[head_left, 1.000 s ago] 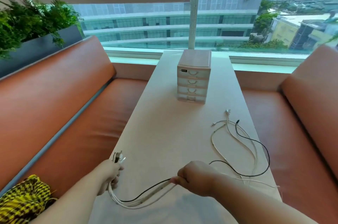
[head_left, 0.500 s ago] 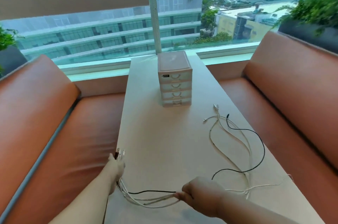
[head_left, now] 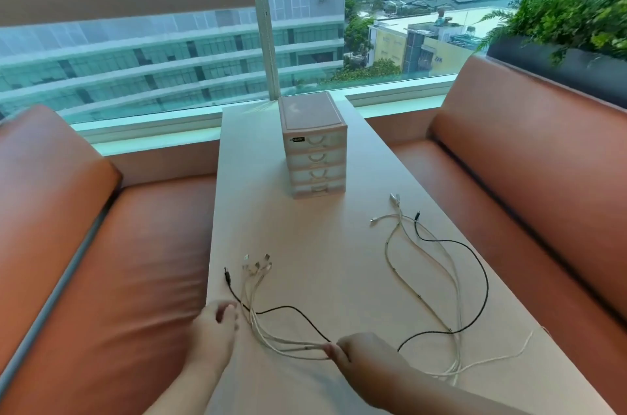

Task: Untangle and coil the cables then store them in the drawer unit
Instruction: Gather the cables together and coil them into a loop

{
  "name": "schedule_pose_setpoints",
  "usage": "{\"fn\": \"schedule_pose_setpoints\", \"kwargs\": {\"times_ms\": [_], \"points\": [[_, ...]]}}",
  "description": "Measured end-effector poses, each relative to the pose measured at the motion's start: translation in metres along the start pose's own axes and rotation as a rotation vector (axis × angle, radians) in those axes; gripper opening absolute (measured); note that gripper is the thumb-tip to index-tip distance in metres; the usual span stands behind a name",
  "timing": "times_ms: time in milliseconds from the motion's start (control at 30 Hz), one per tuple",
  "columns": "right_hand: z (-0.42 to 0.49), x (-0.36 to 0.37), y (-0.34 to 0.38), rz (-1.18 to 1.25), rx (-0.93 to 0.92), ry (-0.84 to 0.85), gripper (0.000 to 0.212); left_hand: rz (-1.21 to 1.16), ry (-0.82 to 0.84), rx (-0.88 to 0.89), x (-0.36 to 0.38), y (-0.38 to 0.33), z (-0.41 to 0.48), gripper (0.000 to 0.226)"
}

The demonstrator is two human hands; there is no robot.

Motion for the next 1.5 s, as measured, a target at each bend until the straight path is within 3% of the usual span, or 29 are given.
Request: {"fn": "schedule_pose_setpoints", "kwargs": {"times_ms": [133,200,333,500,700,933,1100,1300,1400,1500], "points": [[0.000,0.007,0.013,-0.048,-0.029,-0.014,0.046,-0.280,0.401,-0.397,0.053,-0.022,-0.078,0.054],[-0.003,0.015,0.023,-0.152,-0.081,-0.004,0.040,-0.399,0.493,-0.493,0.073,-0.028,-0.099,0.061],[-0.003,0.033,0.034,-0.352,-0.097,0.051,0.029,-0.752,0.254,-0.702,0.088,-0.025,-0.108,0.047],[-0.018,0.038,0.037,-0.445,-0.167,0.156,0.045,-0.934,0.119,-0.840,0.096,-0.016,-0.109,0.040],[-0.012,0.013,-0.006,-0.418,-0.307,0.089,0.049,-1.022,-0.044,-0.675,0.090,-0.023,-0.104,0.037],[-0.007,0.003,-0.019,-0.570,-0.454,-0.010,0.065,-0.684,0.047,-0.516,0.082,-0.019,-0.107,0.036],[0.003,-0.009,-0.035,-0.616,-0.497,-0.001,0.107,-0.601,0.080,-0.531,0.077,-0.007,-0.110,0.037],[0.012,-0.027,-0.056,-0.601,-0.470,-0.060,0.087,-0.618,0.034,-0.555,0.062,0.008,-0.108,0.041],[0.014,-0.032,-0.066,-0.619,-0.459,-0.085,0.102,-0.592,0.031,-0.563,0.057,0.016,-0.105,0.039],[0.016,-0.035,-0.073,-0.610,-0.434,-0.101,0.104,-0.564,0.042,-0.556,0.054,0.019,-0.102,0.040]]}}
Point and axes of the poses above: each hand's wrist, its own z-axis towards the middle knuckle, its own x-axis out of the palm, y = z × x, the point moved 5 cm from there along z, towards the middle knuckle, and after that the axes turned 14 degrees about x, right-handed, at the moved point
